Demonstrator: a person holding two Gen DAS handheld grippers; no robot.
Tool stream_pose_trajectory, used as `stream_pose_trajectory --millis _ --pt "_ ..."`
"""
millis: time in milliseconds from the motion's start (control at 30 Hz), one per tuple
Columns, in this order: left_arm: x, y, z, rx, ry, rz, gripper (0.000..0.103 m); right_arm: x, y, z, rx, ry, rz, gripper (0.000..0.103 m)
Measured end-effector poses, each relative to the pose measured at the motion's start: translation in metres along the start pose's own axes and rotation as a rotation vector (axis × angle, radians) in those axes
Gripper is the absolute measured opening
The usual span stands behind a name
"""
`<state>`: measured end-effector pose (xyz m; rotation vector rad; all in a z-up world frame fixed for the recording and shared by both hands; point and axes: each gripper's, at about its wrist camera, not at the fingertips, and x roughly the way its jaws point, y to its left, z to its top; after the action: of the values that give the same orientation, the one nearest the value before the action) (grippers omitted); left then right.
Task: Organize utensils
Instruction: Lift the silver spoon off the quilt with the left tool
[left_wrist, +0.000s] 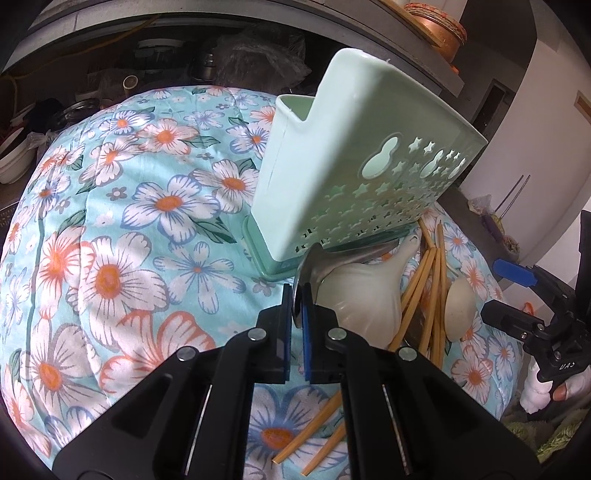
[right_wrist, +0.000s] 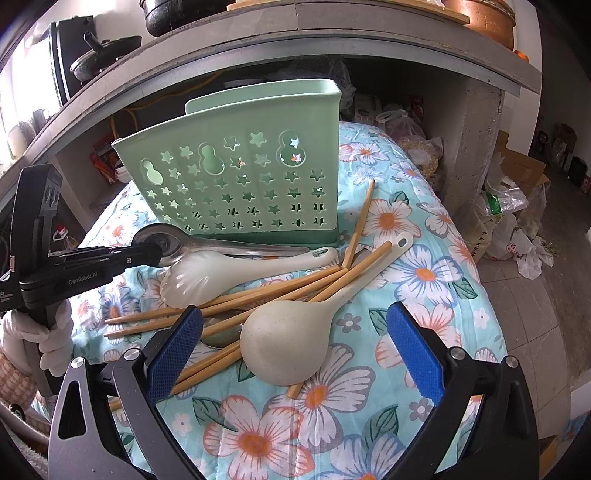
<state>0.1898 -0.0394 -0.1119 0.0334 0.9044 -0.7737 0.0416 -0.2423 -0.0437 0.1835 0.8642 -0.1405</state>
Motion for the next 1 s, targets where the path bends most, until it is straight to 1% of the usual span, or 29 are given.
stream_pose_trajectory --millis 100,367,667,1000 --pt "0.0 0.0 0.0 -0.001 0.003 -0.002 0.004 -0.001 -0.001 0.0 0.0 0.0 0.0 0.097" --pt "0.008 0.001 -0.005 -0.019 0.043 -0.016 0.005 -0.001 0.0 0.001 0.001 0.0 0.001 0.097" --pt "0.015 0.002 -0.005 -0.025 0.059 -0.011 0.007 -0.001 -0.001 0.0 0.002 0.0 0.002 0.097" --pt "0.019 0.001 -0.005 -0.019 0.058 -0.001 0.007 -0.001 -0.001 0.0 0.002 0.0 0.002 0.097"
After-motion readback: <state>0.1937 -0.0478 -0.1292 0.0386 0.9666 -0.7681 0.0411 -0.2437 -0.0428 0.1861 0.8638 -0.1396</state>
